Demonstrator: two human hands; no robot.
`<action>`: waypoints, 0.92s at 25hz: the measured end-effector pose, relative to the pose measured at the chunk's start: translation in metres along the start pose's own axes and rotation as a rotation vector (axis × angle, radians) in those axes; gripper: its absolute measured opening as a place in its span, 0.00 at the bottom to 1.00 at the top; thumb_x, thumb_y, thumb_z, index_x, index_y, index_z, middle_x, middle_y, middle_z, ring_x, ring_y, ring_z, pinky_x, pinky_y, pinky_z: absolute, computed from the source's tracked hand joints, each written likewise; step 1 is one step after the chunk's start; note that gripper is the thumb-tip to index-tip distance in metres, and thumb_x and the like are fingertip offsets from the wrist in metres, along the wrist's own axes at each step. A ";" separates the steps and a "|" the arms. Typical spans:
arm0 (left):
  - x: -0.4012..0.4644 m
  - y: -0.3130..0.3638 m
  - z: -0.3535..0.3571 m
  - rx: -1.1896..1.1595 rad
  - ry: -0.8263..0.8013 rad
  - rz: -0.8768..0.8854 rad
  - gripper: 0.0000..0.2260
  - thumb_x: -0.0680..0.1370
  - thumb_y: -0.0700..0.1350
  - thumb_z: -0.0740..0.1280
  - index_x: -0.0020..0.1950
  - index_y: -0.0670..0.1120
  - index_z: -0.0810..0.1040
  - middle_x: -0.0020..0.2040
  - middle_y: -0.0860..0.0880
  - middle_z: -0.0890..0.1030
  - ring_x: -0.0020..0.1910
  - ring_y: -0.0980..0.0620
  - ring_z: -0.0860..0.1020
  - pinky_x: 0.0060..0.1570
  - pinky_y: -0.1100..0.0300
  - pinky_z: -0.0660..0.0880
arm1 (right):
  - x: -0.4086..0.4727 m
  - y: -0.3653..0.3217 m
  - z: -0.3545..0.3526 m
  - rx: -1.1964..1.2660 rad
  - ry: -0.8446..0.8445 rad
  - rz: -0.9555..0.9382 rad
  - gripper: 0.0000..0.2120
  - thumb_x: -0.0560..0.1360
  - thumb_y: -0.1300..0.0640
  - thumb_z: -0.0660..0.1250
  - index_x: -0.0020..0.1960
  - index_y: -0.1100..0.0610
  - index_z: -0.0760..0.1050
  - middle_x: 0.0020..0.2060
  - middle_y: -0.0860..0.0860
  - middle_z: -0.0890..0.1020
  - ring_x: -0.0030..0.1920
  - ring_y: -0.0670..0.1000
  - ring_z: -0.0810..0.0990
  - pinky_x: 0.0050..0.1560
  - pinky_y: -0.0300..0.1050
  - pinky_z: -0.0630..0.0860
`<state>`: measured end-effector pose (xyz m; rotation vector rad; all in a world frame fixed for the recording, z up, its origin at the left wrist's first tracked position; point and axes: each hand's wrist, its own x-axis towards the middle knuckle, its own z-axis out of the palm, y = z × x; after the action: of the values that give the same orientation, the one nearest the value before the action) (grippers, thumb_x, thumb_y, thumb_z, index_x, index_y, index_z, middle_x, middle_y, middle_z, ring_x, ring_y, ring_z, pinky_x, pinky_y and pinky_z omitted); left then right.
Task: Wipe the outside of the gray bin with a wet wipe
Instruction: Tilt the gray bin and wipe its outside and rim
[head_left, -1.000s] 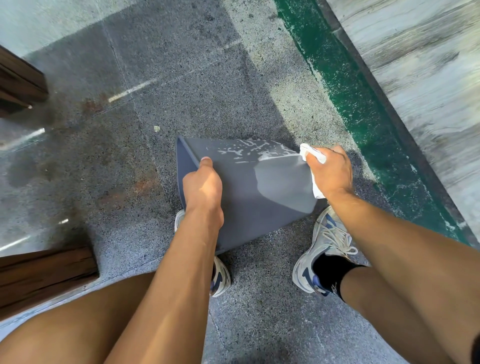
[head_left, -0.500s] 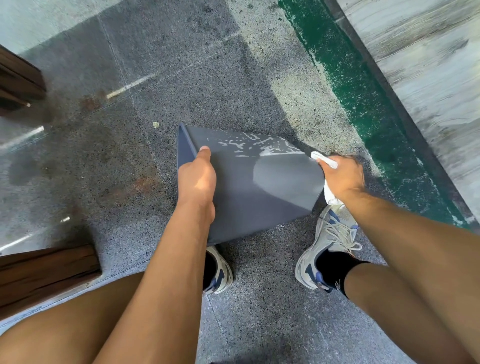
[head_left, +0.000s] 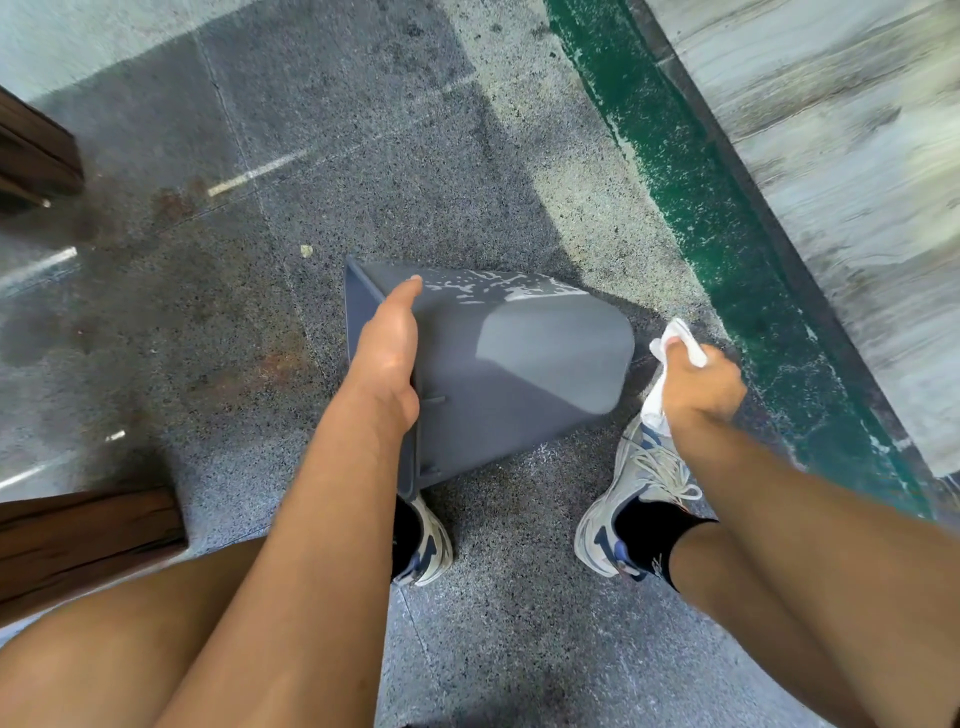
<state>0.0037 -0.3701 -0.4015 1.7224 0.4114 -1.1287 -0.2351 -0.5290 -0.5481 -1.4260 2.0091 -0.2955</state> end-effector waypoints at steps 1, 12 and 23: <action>0.001 -0.002 -0.001 -0.008 0.004 -0.010 0.29 0.71 0.64 0.68 0.69 0.53 0.76 0.63 0.49 0.82 0.58 0.45 0.82 0.61 0.43 0.76 | -0.007 -0.002 -0.001 0.024 0.020 -0.010 0.21 0.77 0.42 0.67 0.59 0.58 0.82 0.46 0.59 0.82 0.46 0.59 0.81 0.42 0.44 0.71; -0.011 -0.025 0.003 -0.183 -0.127 -0.079 0.22 0.78 0.62 0.62 0.61 0.49 0.83 0.53 0.45 0.87 0.54 0.43 0.84 0.60 0.44 0.78 | -0.073 -0.070 -0.013 0.202 -0.017 -0.296 0.22 0.72 0.41 0.70 0.63 0.48 0.80 0.53 0.52 0.85 0.53 0.56 0.82 0.52 0.52 0.81; 0.006 -0.034 0.008 0.064 -0.122 -0.031 0.26 0.78 0.64 0.64 0.67 0.48 0.78 0.59 0.47 0.84 0.57 0.45 0.82 0.62 0.45 0.77 | -0.124 -0.096 0.019 0.221 -0.180 -0.451 0.18 0.72 0.45 0.69 0.60 0.49 0.81 0.52 0.48 0.85 0.53 0.52 0.81 0.58 0.47 0.76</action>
<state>-0.0212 -0.3634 -0.4251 1.6966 0.3301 -1.2746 -0.1253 -0.4496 -0.4657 -1.6823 1.4488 -0.5431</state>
